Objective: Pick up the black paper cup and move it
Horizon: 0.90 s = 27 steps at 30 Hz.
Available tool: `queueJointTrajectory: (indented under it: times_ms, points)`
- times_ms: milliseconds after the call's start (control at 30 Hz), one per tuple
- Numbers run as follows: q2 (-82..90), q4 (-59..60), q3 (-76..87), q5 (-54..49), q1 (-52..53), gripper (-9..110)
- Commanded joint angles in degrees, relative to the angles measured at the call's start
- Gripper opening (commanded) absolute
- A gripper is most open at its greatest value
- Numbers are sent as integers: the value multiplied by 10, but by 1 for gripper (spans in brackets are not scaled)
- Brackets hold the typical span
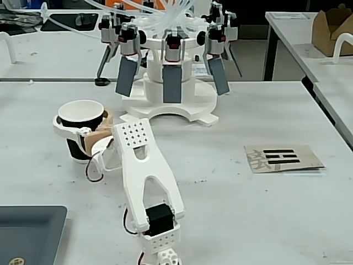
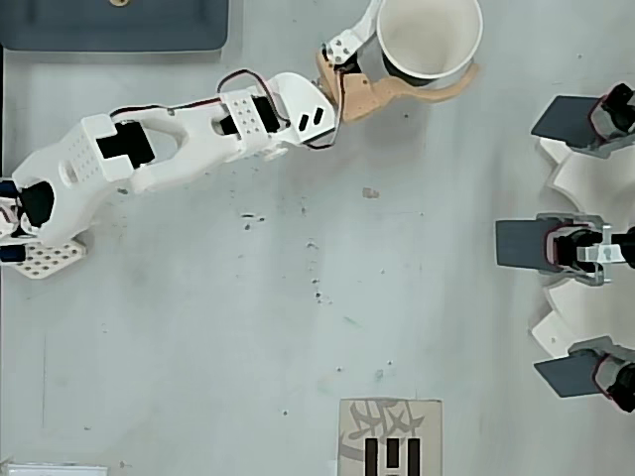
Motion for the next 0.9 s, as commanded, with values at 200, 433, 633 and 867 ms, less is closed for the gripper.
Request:
queueJointTrajectory:
  times_ms: [200,433,633,867]
  points:
    - [18,-9,-27,-1,-5,15]
    - [43,4,-21,-6,-4,10]
    - [105,8,46,-18,1,8]
    - [191,-4,134,-37,8,6]
